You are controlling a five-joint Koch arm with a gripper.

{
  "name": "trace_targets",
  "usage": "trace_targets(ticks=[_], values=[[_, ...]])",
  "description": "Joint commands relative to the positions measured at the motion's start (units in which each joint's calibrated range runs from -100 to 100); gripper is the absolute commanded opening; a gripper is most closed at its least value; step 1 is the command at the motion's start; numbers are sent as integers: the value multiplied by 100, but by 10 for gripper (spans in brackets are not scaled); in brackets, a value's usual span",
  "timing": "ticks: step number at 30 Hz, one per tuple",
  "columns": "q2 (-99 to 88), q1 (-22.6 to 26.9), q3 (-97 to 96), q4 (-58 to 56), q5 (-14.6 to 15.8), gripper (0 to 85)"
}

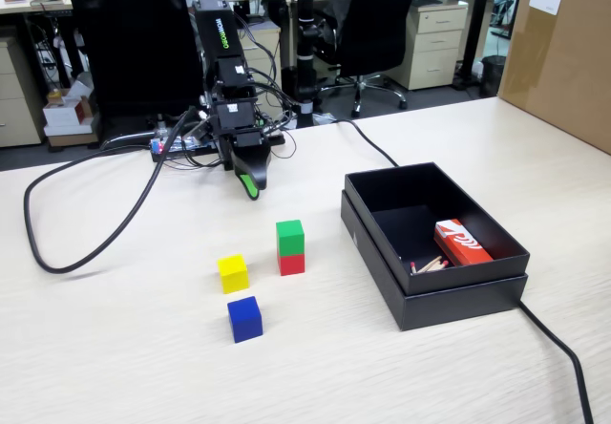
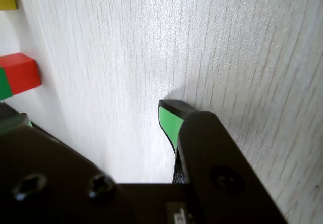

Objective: Put the green cube on top of the red cube

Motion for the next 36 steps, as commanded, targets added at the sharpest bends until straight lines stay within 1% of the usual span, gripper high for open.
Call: trace_targets(ticks=[1,7,36], values=[[-46,-5,-257,343,-15,505],[-92,-10,-1055,931,-83,503],[-92,-34,-1046,922,-73,495]])
